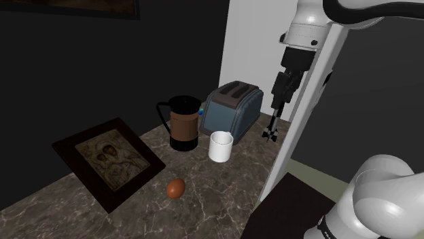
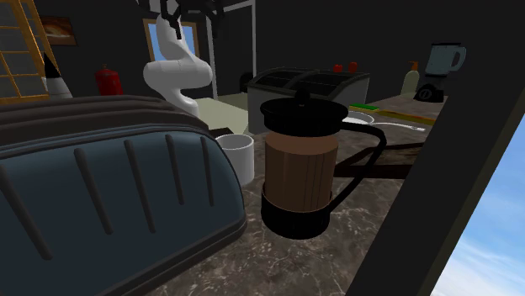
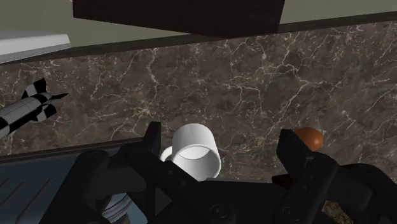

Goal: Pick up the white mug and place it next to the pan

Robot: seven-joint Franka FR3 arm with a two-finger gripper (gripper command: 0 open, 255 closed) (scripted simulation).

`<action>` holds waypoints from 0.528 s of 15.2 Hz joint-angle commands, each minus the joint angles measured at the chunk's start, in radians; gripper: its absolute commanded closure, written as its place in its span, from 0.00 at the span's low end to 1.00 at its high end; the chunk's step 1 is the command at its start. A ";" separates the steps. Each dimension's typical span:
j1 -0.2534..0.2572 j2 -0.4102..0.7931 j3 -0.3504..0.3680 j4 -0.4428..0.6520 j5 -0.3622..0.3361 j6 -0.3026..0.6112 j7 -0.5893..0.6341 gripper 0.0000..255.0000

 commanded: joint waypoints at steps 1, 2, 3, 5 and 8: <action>0.000 0.000 0.000 0.000 0.000 0.000 0.000 0.00; 0.001 0.011 0.009 -0.021 0.003 0.038 0.007 0.00; 0.002 0.024 0.019 -0.041 0.005 0.077 0.014 0.00; 0.003 0.055 0.038 -0.076 0.010 0.154 0.028 0.00; 0.005 0.113 0.067 -0.117 0.014 0.272 0.051 0.00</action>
